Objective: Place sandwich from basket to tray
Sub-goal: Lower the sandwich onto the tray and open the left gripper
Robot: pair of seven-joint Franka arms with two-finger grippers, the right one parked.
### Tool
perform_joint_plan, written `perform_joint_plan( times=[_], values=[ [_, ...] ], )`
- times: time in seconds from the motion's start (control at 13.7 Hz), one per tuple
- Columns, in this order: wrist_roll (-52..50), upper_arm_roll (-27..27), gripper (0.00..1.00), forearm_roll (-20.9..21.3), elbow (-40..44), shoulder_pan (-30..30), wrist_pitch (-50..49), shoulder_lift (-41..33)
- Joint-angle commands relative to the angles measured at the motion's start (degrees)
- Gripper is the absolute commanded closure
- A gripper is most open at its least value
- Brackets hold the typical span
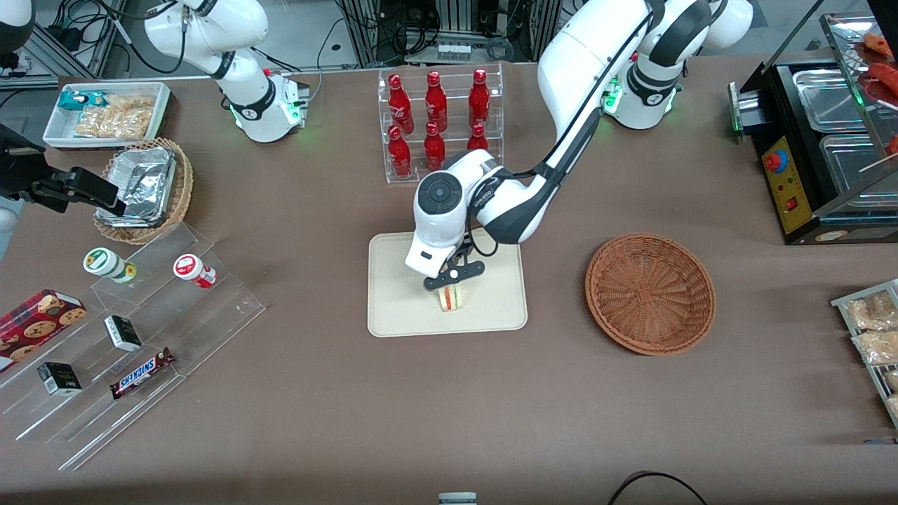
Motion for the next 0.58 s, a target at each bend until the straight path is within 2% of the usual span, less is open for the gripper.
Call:
perform_joint_plan(
  times=[0.0,0.36,0.51],
  values=[
    [-0.9,0.6,0.00,0.5,-1.3,-0.4,-2.1,-5.1],
    [1.4,2.2,0.00,1.0,-1.5,0.7,-13.7,-9.8],
    [4.6,5.0,0.00,0.7,-1.6,0.8,-19.1,-11.3]
  ],
)
